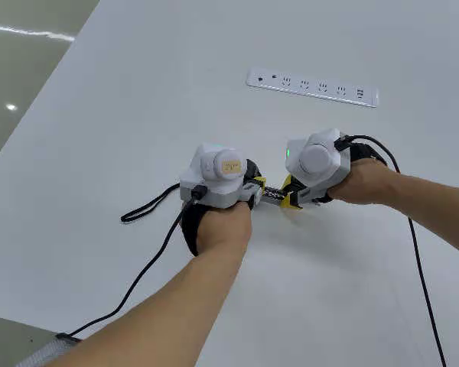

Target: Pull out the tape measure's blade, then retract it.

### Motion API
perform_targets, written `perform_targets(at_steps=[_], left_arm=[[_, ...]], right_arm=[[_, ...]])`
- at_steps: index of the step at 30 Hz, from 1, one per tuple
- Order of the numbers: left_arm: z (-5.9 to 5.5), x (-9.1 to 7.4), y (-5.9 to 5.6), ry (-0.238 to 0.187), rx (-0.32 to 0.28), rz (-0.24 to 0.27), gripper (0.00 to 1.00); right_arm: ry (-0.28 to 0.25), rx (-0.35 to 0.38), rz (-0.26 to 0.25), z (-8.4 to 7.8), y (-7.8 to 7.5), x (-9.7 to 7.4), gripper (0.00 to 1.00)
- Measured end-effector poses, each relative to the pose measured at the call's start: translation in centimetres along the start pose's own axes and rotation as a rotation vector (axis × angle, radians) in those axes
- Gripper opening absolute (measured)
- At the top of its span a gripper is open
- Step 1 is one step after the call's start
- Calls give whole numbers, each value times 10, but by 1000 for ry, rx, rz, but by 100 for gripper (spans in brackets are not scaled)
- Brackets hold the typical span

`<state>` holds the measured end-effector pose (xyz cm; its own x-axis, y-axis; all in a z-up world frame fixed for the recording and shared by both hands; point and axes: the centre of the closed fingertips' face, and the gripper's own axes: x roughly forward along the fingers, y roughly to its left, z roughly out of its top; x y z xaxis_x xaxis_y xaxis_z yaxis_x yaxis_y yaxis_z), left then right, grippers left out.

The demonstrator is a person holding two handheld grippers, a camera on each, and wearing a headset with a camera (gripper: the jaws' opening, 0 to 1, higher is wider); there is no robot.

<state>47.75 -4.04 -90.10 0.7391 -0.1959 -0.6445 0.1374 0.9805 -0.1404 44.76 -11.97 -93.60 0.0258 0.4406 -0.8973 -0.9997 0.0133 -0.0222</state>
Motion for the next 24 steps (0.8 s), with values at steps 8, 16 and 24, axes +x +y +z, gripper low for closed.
perform_targets(at_steps=[8, 16, 24], left_arm=[[0, 0, 0, 0, -4, -1, 57], [0, 1, 0, -3, -3, 0, 57], [1, 1, 0, -4, -5, 1, 57]], right_arm=[[0, -14, 4, 4, -1, 2, 13], [0, -19, 4, 8, 0, 3, 13], [-5, -17, 5, 9, -1, 5, 13]])
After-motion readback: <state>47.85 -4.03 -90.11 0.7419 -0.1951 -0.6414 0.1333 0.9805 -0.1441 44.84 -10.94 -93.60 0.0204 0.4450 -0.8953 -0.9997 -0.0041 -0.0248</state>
